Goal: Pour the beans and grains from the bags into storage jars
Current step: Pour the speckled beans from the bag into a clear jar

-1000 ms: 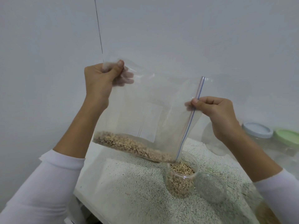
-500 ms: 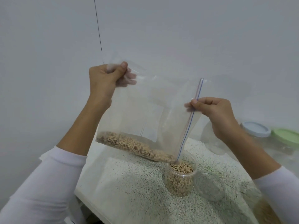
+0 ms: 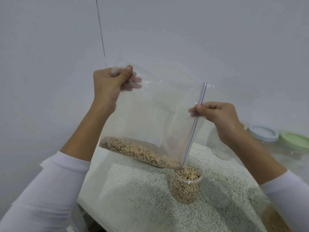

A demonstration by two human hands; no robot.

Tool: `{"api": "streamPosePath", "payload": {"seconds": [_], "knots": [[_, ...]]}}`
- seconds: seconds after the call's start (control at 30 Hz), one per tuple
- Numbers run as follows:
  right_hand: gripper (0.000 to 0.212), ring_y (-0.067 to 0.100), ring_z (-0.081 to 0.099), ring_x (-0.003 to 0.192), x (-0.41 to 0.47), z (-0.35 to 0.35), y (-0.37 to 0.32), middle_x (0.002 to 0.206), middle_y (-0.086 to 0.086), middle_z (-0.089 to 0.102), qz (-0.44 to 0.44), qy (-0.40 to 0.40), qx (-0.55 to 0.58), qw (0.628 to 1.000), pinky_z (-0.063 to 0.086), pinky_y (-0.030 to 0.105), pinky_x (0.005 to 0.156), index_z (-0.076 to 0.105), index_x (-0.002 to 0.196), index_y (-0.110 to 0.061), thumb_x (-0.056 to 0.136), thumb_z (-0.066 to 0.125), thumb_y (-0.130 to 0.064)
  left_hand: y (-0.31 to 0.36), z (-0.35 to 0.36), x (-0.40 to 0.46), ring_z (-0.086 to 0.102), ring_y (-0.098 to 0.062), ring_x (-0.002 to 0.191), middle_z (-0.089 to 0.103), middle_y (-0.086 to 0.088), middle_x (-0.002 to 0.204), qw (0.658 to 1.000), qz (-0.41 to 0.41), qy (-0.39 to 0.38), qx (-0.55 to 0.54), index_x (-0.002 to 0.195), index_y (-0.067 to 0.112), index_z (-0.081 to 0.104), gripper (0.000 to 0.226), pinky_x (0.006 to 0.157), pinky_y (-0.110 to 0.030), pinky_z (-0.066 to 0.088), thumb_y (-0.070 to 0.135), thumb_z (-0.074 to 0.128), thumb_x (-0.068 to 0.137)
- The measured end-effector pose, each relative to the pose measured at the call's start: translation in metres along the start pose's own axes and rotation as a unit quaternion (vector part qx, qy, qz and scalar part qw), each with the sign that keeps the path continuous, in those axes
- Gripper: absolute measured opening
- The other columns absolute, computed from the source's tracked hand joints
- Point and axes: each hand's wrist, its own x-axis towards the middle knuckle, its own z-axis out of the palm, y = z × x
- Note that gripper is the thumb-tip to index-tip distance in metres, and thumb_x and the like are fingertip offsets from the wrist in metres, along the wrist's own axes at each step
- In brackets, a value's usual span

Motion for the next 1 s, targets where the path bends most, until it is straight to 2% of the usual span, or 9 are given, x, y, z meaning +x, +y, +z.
{"api": "streamPosePath", "payload": {"seconds": [0.1,0.2,0.3,0.43,0.57,0.67,0.77,0.9,1.0], "knots": [[0.013,0.001,0.067,0.071,0.0009,-0.0006,0.0012,0.077,-0.006,0.074,-0.010,0.022,0.013,1.000,0.039,0.026,0.095,0.072,0.083,-0.003,0.086,0.067,-0.015,-0.0004,-0.0010,0.0009,0.070,-0.015,0.058,0.071,0.003,0.061,1.000,0.005,0.017,-0.013,0.075,0.006,0.066,0.021,0.053,-0.020,0.050,0.015,0.060,0.093],[0.015,-0.001,0.067,0.070,-0.0004,0.0022,0.0036,0.072,-0.007,0.074,0.007,-0.003,-0.002,1.000,0.038,0.027,0.097,0.072,0.085,-0.001,0.086,0.066,-0.015,-0.0017,-0.0005,-0.0005,0.070,-0.016,0.059,0.071,0.002,0.062,1.000,0.002,-0.012,0.010,0.076,0.004,0.067,0.021,0.054,-0.021,0.050,0.016,0.061,0.093],[0.014,0.001,0.068,0.073,0.0000,0.0007,0.0024,0.077,-0.005,0.074,-0.002,0.016,0.012,1.000,0.037,0.029,0.101,0.072,0.084,-0.003,0.086,0.067,-0.015,-0.0016,-0.0029,0.0006,0.070,-0.016,0.059,0.071,0.003,0.061,1.000,0.007,0.007,-0.005,0.076,0.005,0.066,0.021,0.054,-0.022,0.051,0.016,0.061,0.093],[0.011,0.001,0.067,0.070,0.0008,0.0049,0.0022,0.073,-0.006,0.074,0.009,-0.009,-0.003,1.000,0.040,0.024,0.092,0.072,0.079,-0.007,0.086,0.067,-0.014,-0.0004,-0.0034,0.0005,0.070,-0.016,0.059,0.071,0.002,0.062,1.000,0.011,-0.018,0.009,0.075,0.006,0.067,0.021,0.054,-0.021,0.050,0.016,0.061,0.092],[0.011,0.001,0.067,0.071,0.0025,0.0024,0.0021,0.077,-0.004,0.074,-0.005,0.018,0.008,1.000,0.040,0.022,0.091,0.072,0.081,-0.005,0.085,0.067,-0.014,-0.0005,-0.0050,0.0013,0.070,-0.017,0.059,0.071,0.003,0.063,1.000,0.012,-0.005,0.000,0.076,0.006,0.067,0.021,0.054,-0.022,0.050,0.017,0.061,0.092],[0.011,0.002,0.067,0.070,0.0010,0.0055,0.0036,0.076,-0.003,0.074,0.009,-0.014,-0.012,1.000,0.041,0.020,0.087,0.072,0.079,-0.007,0.085,0.067,-0.014,-0.0029,-0.0044,0.0003,0.070,-0.018,0.059,0.072,0.001,0.063,1.000,0.002,-0.024,0.014,0.074,0.007,0.068,0.021,0.055,-0.022,0.051,0.017,0.063,0.091],[0.010,0.000,0.066,0.069,0.0030,0.0026,0.0027,0.070,-0.006,0.073,-0.004,0.021,0.002,1.000,0.040,0.018,0.085,0.072,0.079,-0.007,0.085,0.067,-0.014,-0.0033,-0.0058,0.0008,0.070,-0.017,0.060,0.071,0.002,0.063,1.000,0.005,0.002,-0.004,0.075,0.007,0.067,0.021,0.055,-0.022,0.051,0.017,0.061,0.092],[0.011,0.004,0.067,0.074,0.0014,0.0050,0.0059,0.078,0.000,0.074,0.010,-0.007,-0.008,1.000,0.038,0.025,0.096,0.073,0.076,-0.009,0.084,0.068,-0.014,-0.0040,-0.0009,-0.0015,0.070,-0.016,0.059,0.072,0.003,0.063,1.000,0.007,-0.022,0.009,0.076,0.005,0.067,0.021,0.054,-0.021,0.051,0.017,0.061,0.092],[0.011,0.001,0.067,0.075,0.0036,0.0031,0.0036,0.075,-0.001,0.074,-0.004,0.013,-0.001,1.000,0.040,0.020,0.090,0.073,0.076,-0.010,0.084,0.068,-0.015,-0.0019,0.0001,0.0002,0.070,-0.016,0.060,0.072,0.003,0.063,1.000,0.008,-0.005,-0.004,0.076,0.005,0.067,0.020,0.055,-0.022,0.051,0.017,0.061,0.092]]}}
